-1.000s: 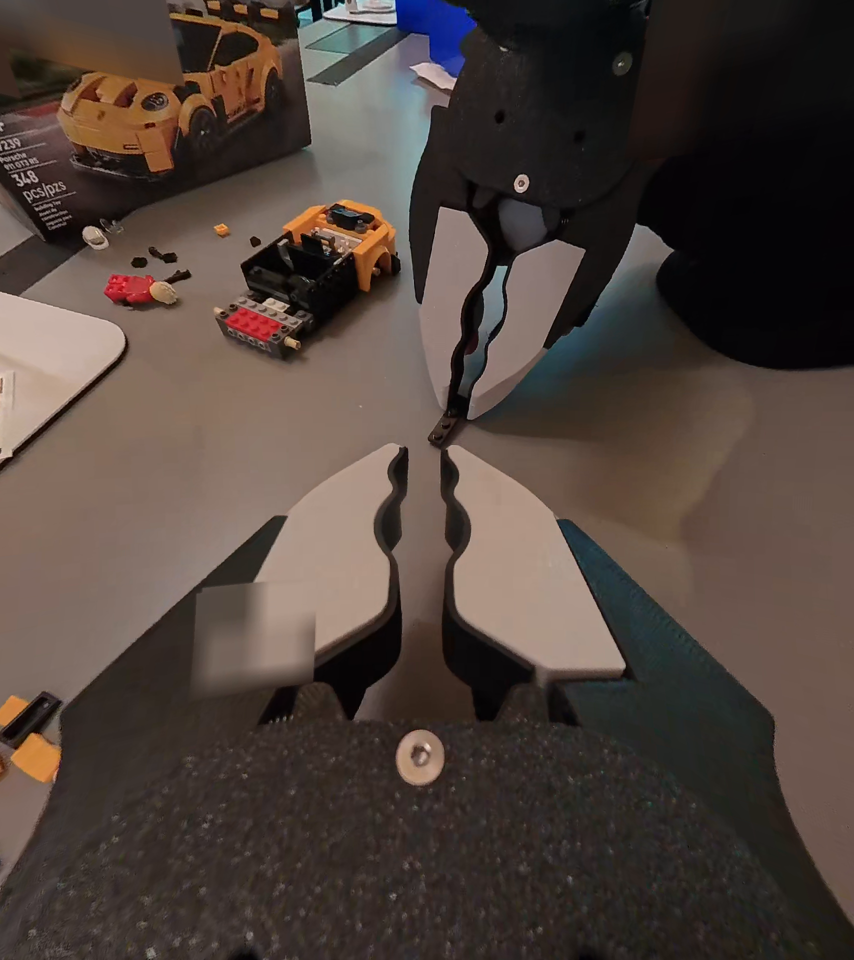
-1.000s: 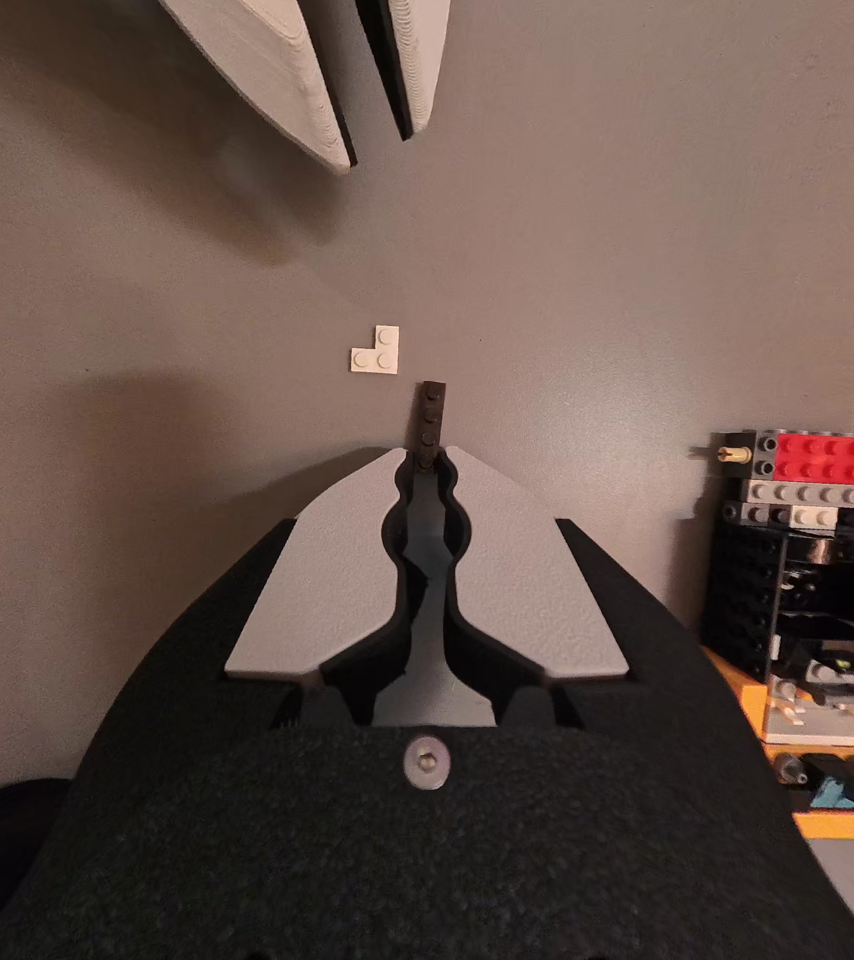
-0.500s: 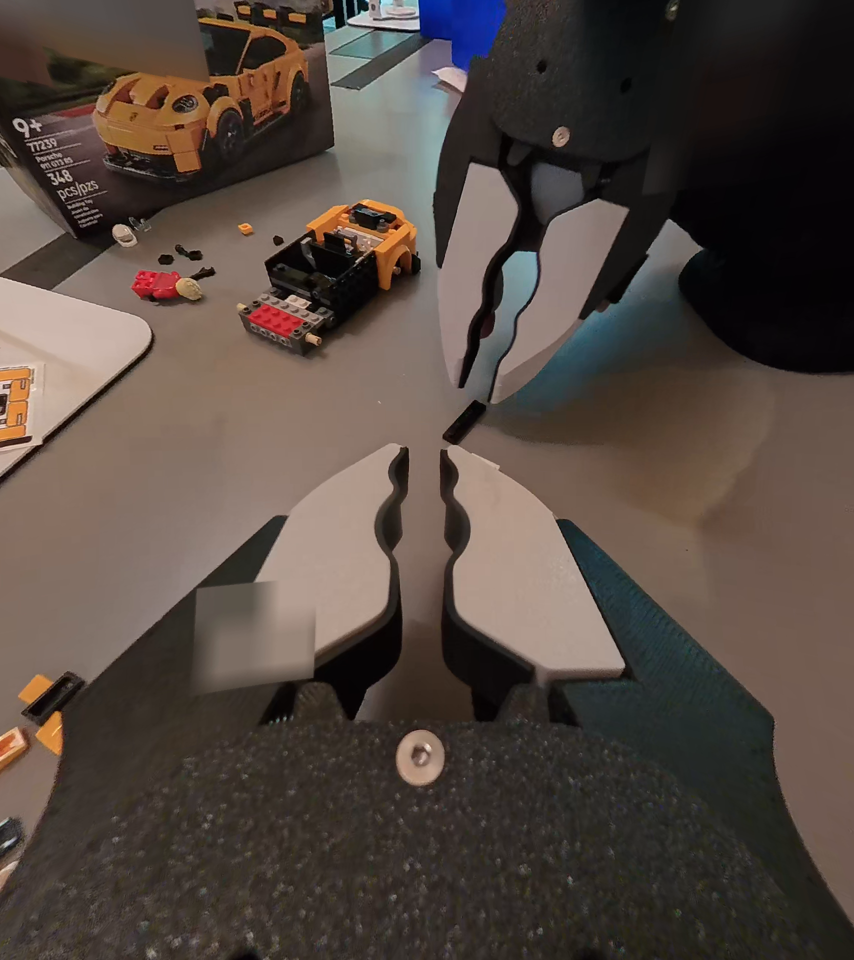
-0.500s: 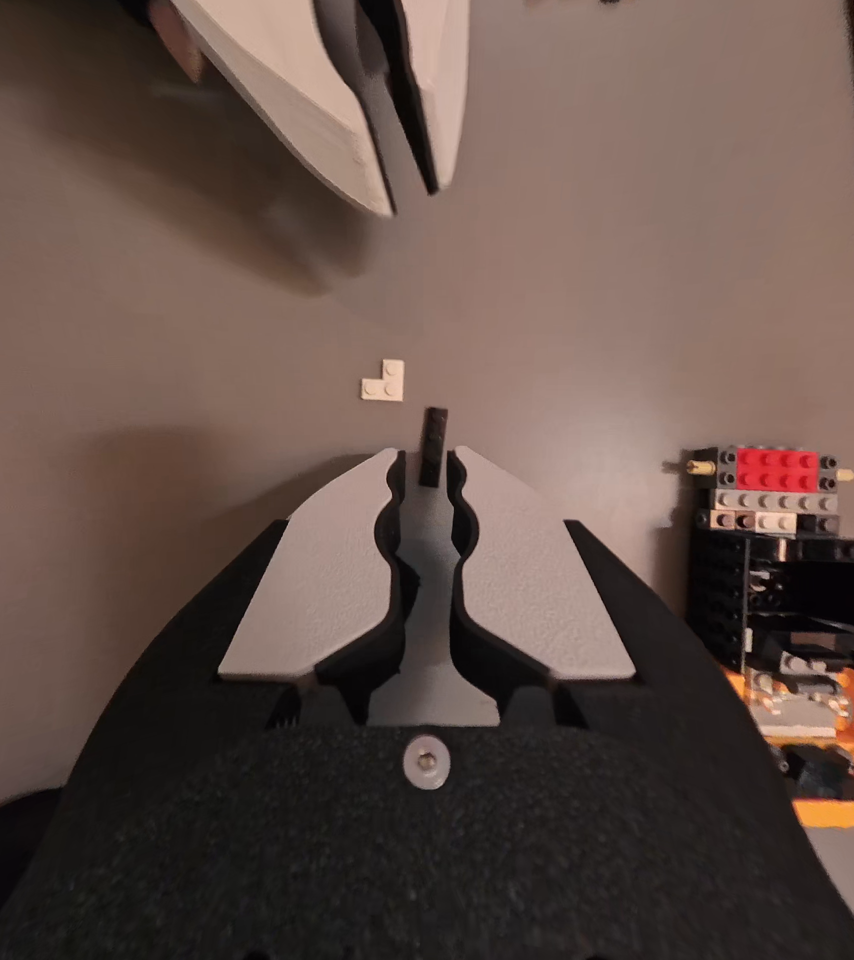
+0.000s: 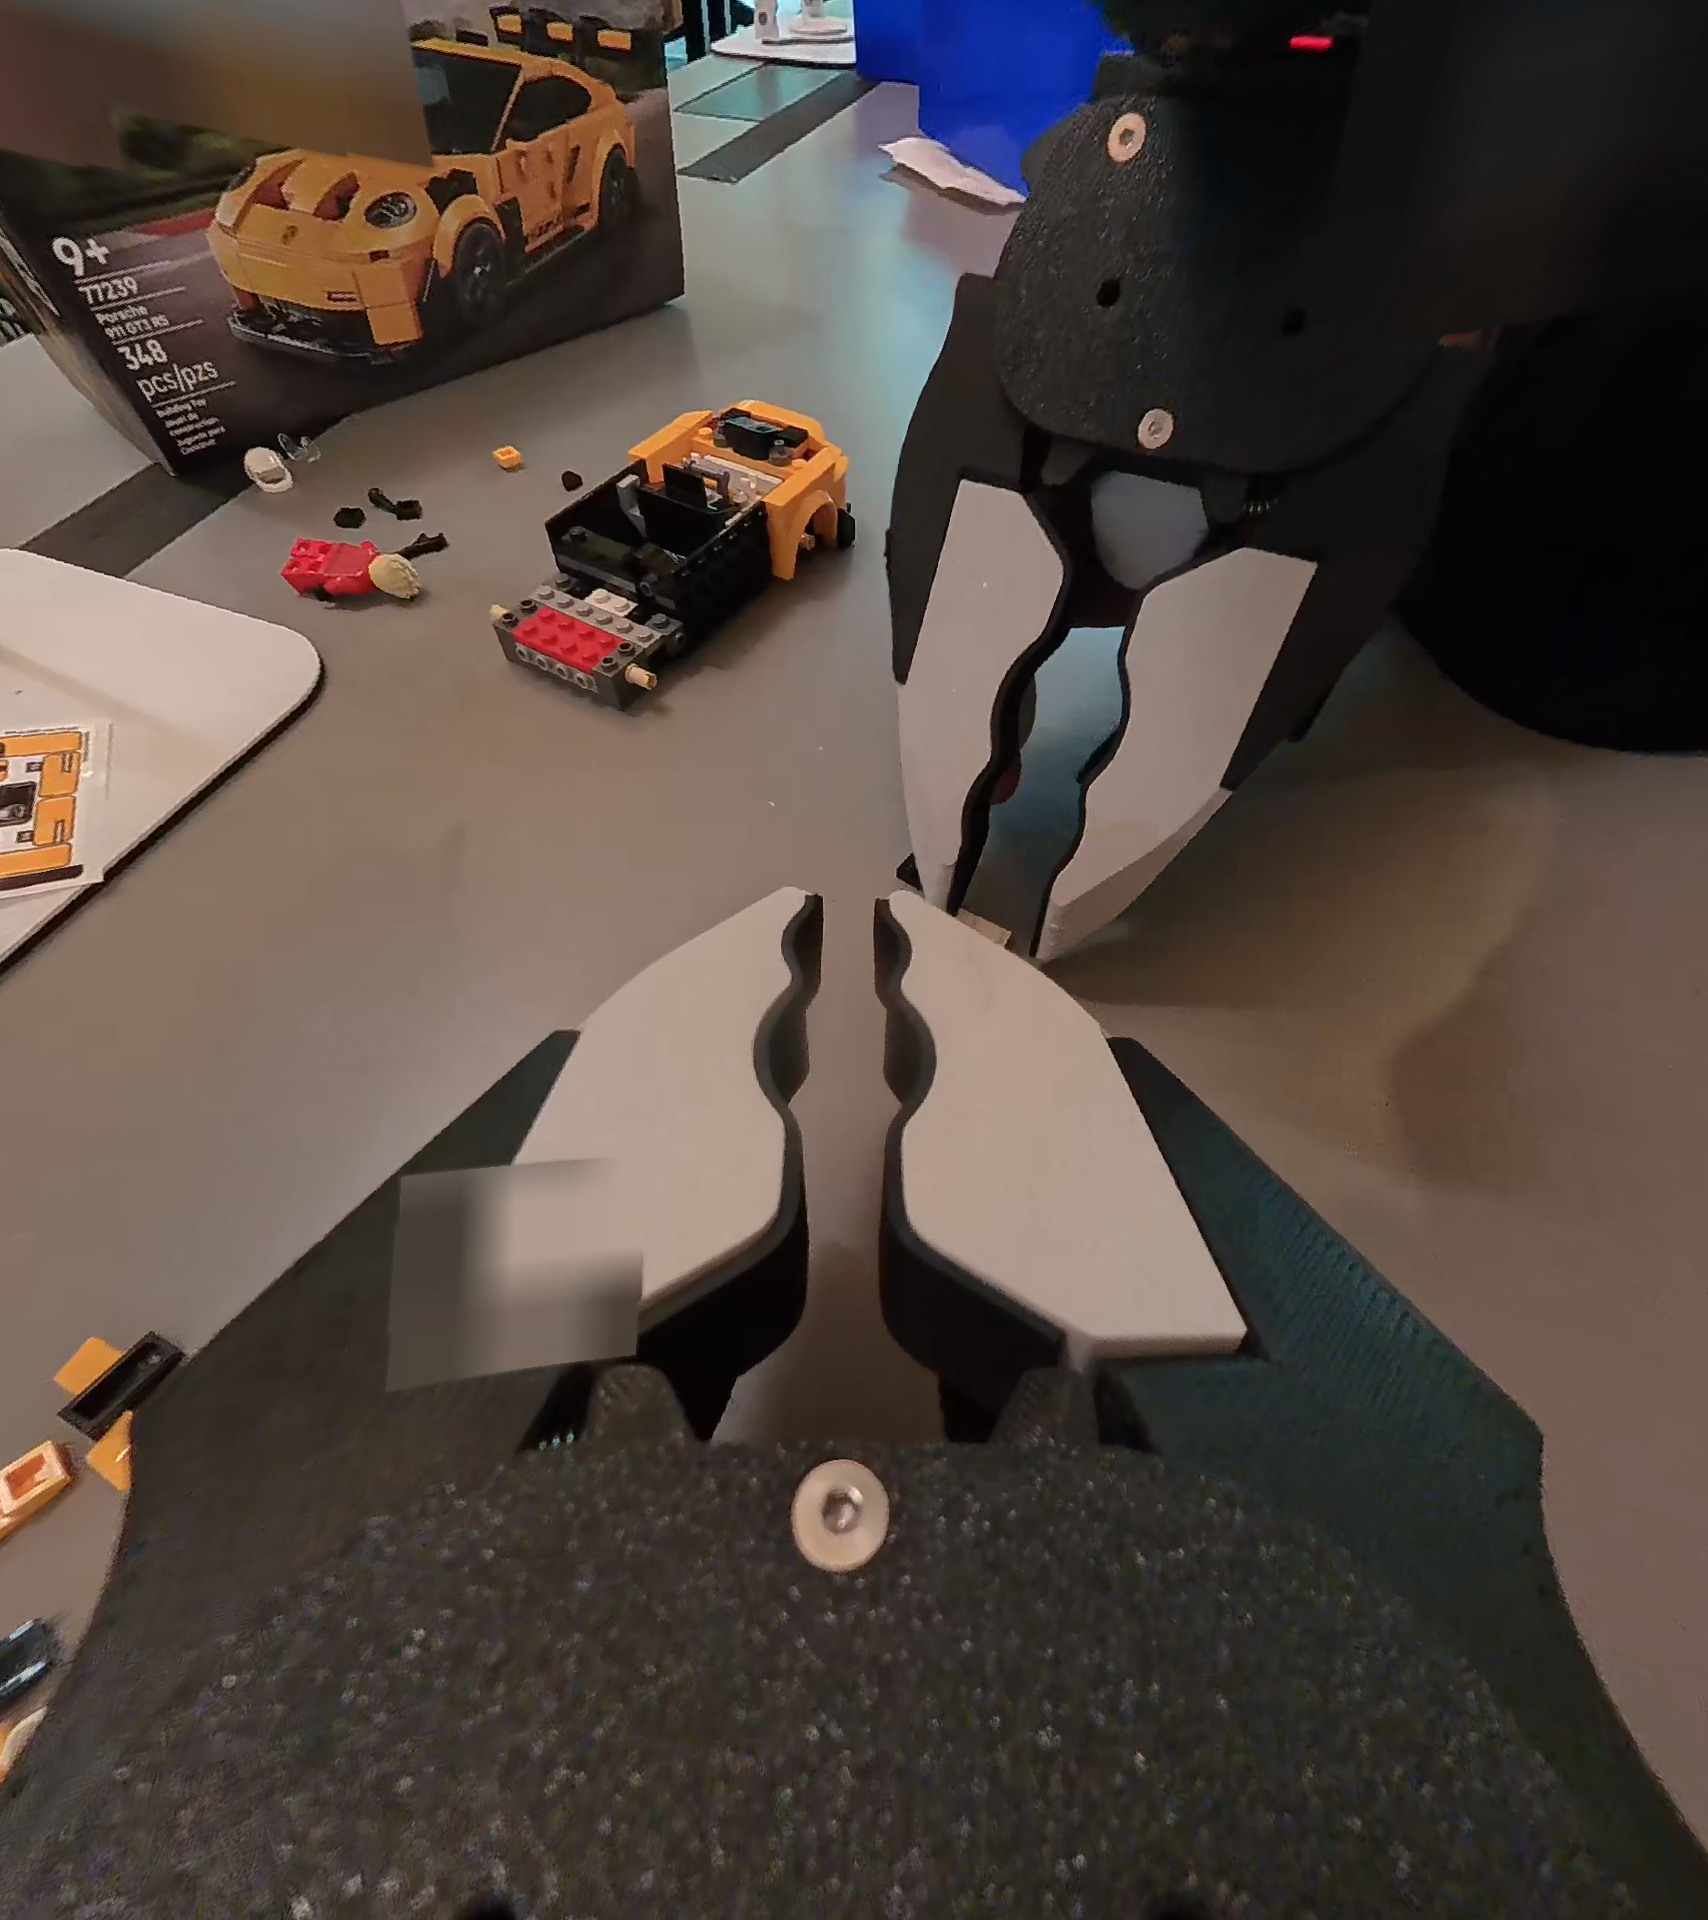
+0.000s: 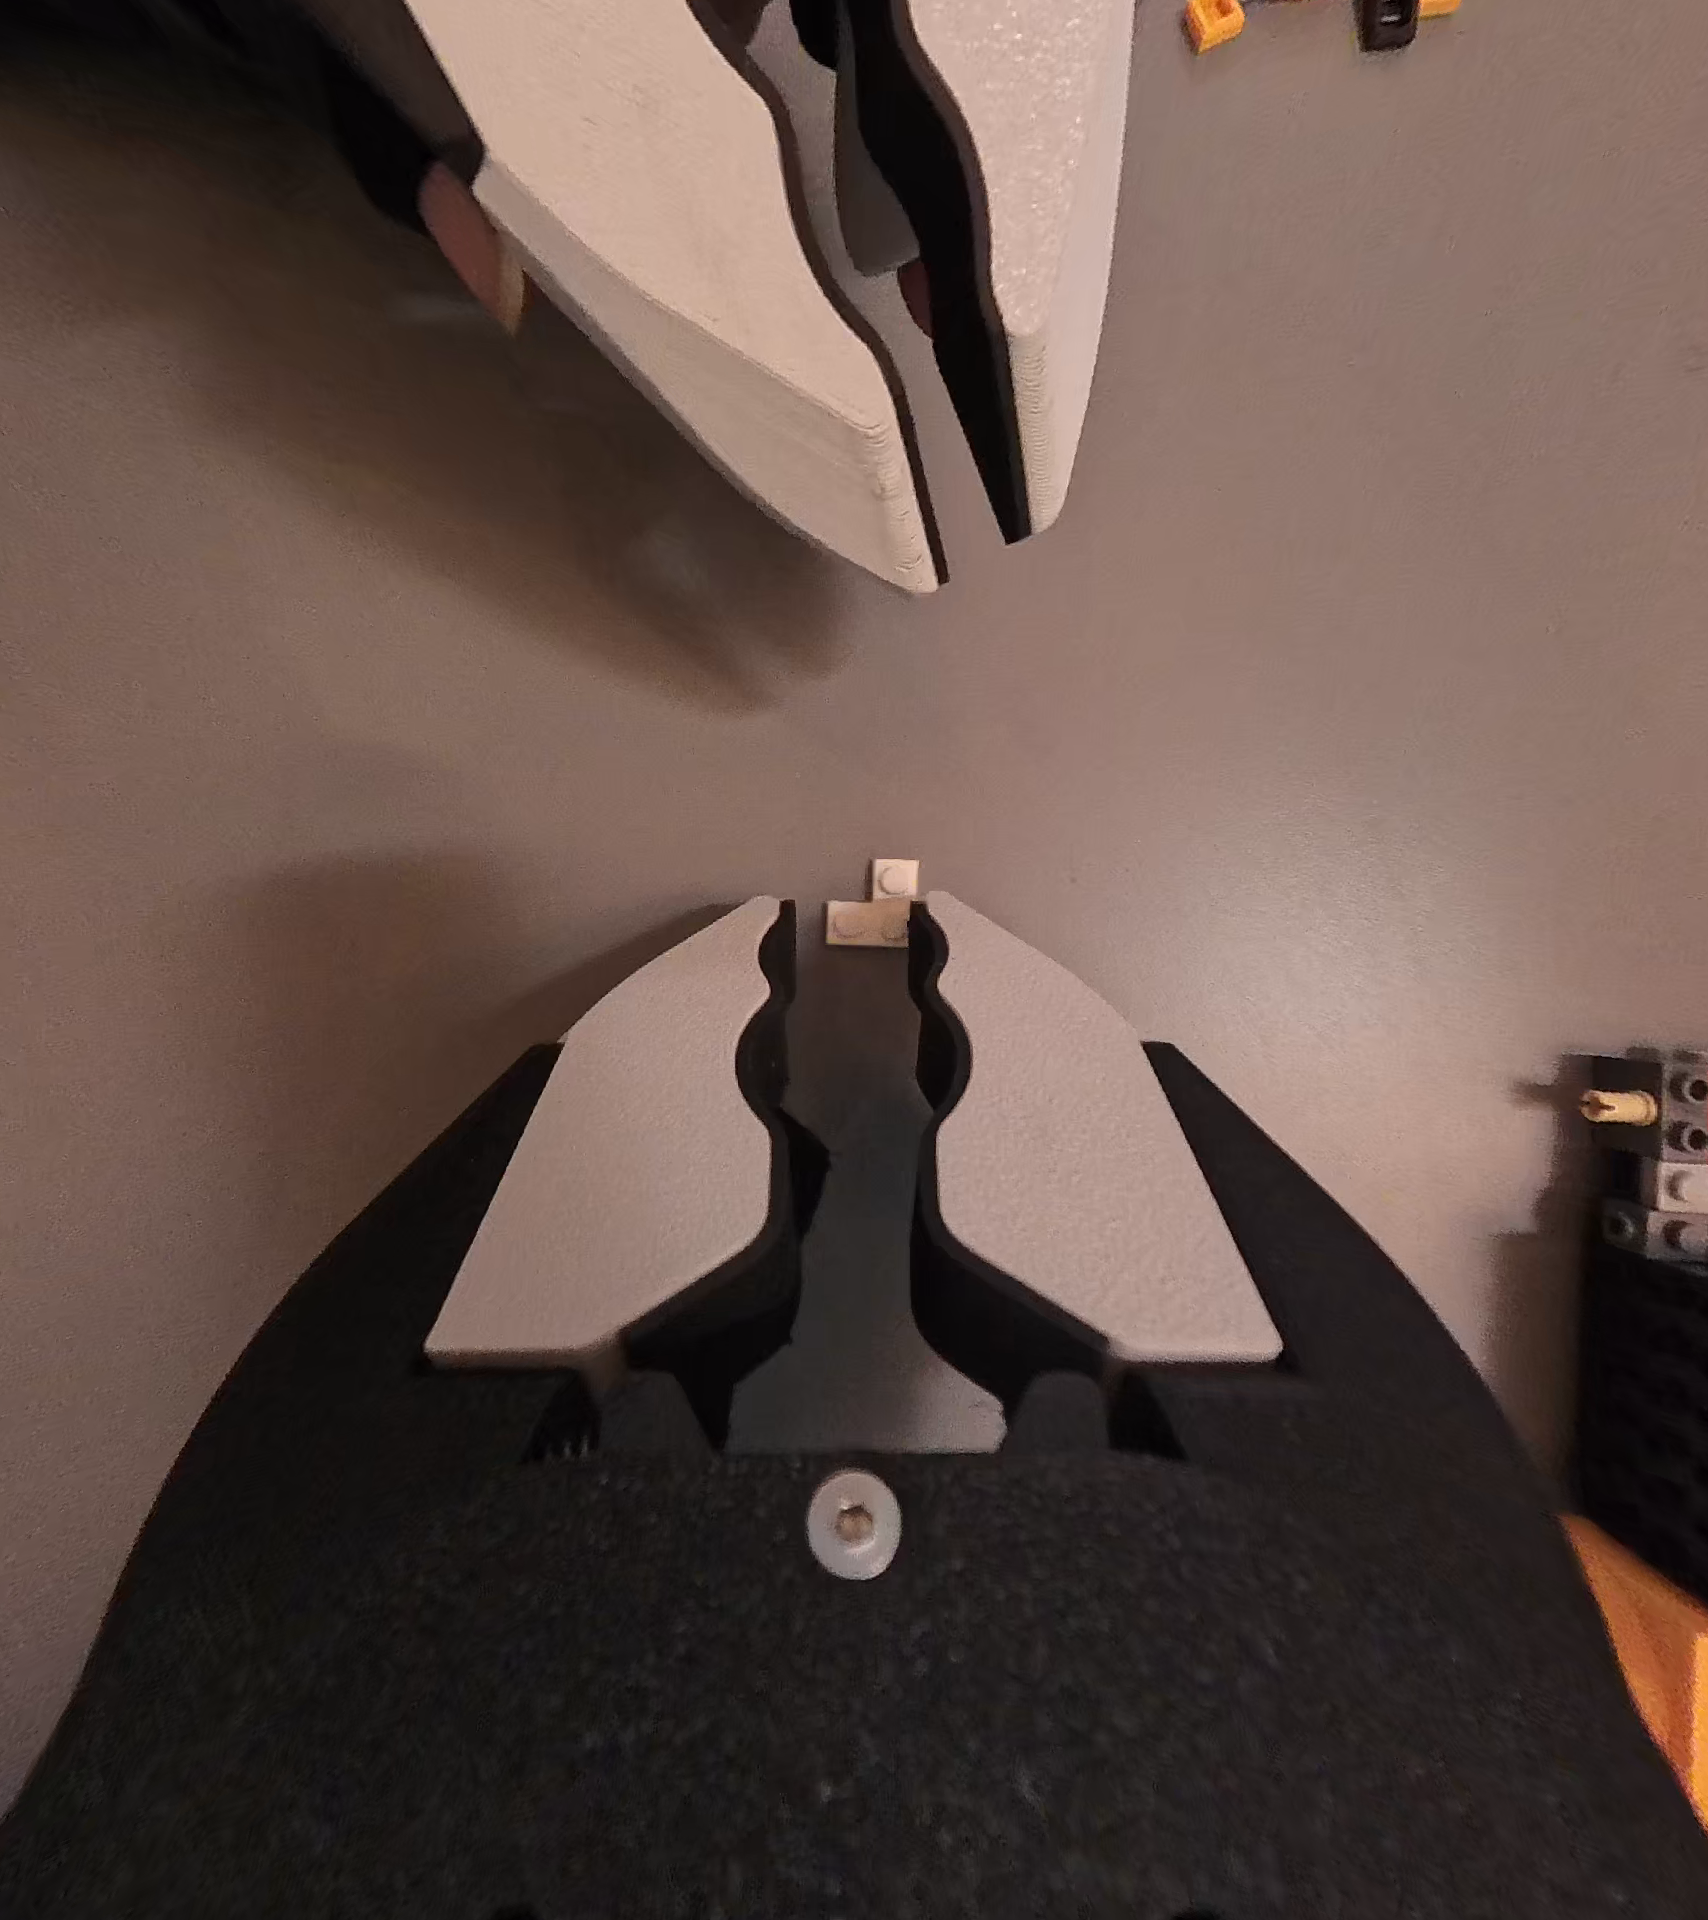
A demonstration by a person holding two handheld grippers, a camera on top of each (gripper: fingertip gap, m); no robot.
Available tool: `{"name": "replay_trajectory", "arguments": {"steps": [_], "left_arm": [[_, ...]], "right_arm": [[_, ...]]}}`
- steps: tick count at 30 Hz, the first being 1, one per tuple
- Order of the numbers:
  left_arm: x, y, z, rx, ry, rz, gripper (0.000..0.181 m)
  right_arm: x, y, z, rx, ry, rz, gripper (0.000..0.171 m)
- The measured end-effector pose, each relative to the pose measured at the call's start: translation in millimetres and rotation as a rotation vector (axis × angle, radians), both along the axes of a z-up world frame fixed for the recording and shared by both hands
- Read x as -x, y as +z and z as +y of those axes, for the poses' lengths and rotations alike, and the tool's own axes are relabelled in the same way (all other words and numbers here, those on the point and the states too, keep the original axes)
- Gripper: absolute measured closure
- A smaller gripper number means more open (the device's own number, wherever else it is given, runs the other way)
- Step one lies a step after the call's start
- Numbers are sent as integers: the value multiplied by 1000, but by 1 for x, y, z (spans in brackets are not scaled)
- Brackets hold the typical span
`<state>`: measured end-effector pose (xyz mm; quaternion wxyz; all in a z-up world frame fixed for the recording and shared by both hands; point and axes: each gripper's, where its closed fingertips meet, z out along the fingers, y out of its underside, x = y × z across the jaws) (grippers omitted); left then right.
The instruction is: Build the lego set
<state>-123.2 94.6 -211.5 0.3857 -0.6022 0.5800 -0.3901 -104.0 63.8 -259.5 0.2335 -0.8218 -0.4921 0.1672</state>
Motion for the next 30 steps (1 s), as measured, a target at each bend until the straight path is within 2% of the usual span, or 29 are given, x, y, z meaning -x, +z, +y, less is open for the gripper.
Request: {"name": "replay_trajectory", "arguments": {"steps": [6, 16, 21, 26, 30], "left_arm": [[0, 0, 0, -1, -2, 2, 173], [0, -2, 1, -3, 1, 9, 173], [0, -4, 1, -9, 1, 16, 173], [1, -4, 2, -11, 3, 18, 173], [1, -4, 2, -13, 4, 17, 173]], "right_arm": [[1, -4, 0, 7, 0, -12, 155], [36, -3, -18, -56, 150, -3, 155], [36, 2, -18, -62, 150, 25, 147], [25, 20, -8, -88, 99, 84, 145], [-8, 21, 1, -76, 23, 18, 145]]}}
